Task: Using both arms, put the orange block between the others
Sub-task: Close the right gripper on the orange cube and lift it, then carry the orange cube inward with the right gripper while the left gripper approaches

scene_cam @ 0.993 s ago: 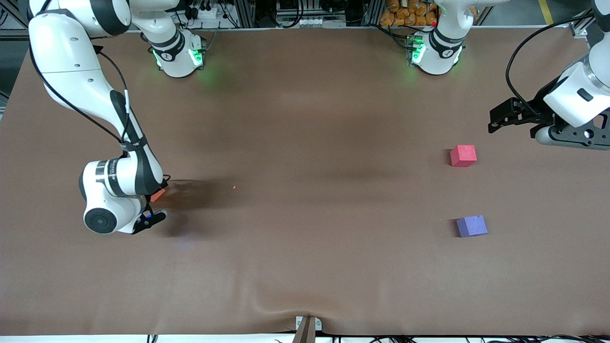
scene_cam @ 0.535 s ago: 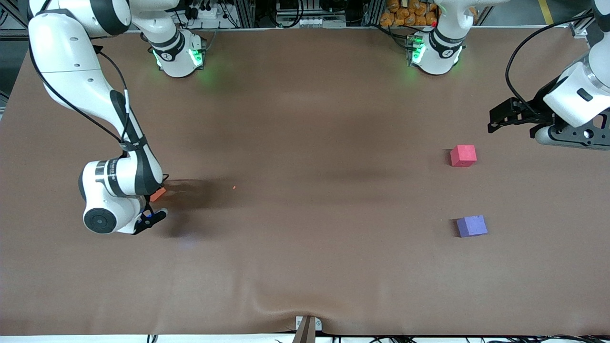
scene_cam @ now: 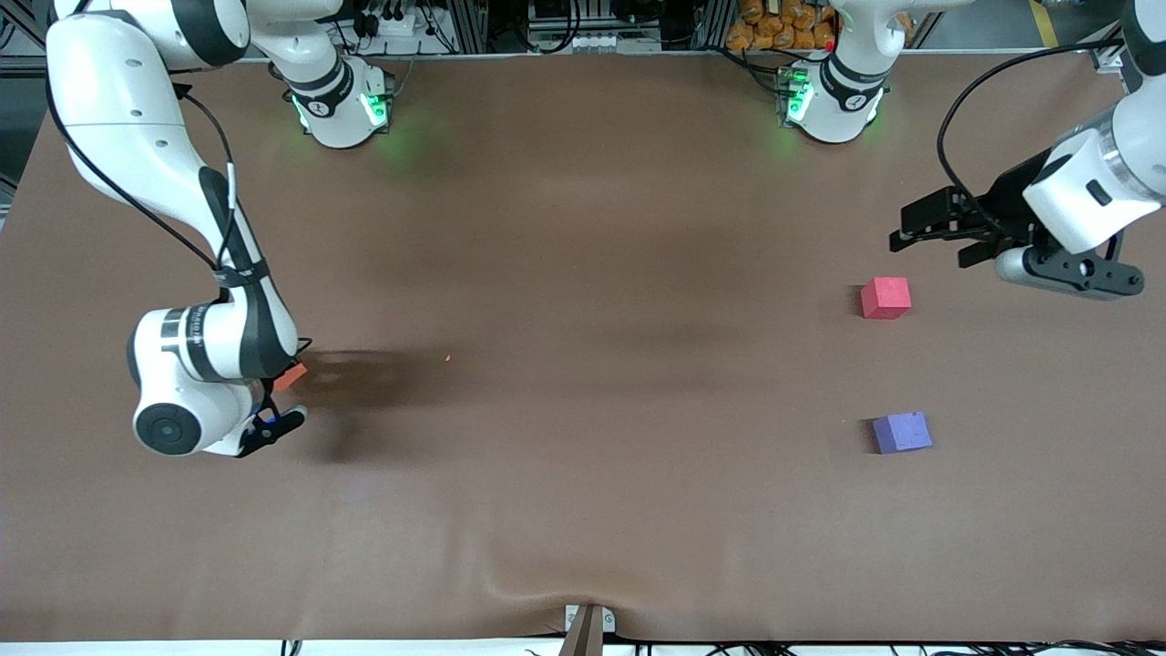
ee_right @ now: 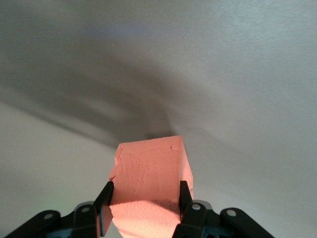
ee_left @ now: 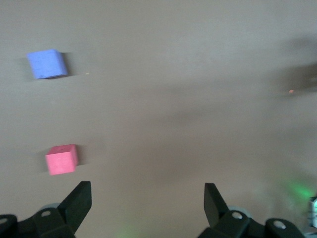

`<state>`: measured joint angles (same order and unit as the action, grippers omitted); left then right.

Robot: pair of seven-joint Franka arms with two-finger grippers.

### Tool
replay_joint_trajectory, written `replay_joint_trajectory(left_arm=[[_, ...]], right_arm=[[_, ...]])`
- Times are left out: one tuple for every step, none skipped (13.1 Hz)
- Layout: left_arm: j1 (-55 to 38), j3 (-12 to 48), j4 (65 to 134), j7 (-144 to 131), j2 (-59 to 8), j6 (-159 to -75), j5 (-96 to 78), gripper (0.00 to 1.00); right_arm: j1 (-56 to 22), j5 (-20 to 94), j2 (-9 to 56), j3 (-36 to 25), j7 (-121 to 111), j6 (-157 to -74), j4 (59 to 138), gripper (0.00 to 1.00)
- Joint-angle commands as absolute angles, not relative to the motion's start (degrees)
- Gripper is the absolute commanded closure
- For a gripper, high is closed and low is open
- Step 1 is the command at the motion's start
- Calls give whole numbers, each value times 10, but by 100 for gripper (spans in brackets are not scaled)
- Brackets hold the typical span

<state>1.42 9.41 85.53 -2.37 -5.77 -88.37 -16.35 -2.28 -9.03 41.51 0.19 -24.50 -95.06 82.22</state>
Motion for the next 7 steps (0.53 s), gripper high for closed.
replay_joint_trajectory(left_arm=[[16, 91, 842, -33, -71, -889, -198, 0], [17, 90, 842, -28, -72, -889, -201, 0], [16, 90, 842, -26, -76, -889, -202, 0], [16, 90, 843, -25, -79, -889, -196, 0], [15, 90, 846, -27, -83, -888, -194, 0], [17, 89, 845, -25, -89, -887, -195, 0], [18, 89, 845, -24, -93, -888, -198, 0]], right_arm=[[-37, -79, 405, 4, -248, -916, 788, 46], [-39, -60, 403, 4, -246, -916, 781, 46], [-40, -37, 398, 4, -242, -916, 774, 45], [-41, -9, 397, 4, -231, -916, 772, 44], [-43, 22, 396, 5, -208, -916, 771, 44], [-51, 52, 397, 5, -176, -918, 770, 44], [-59, 68, 397, 5, -146, -918, 766, 44]])
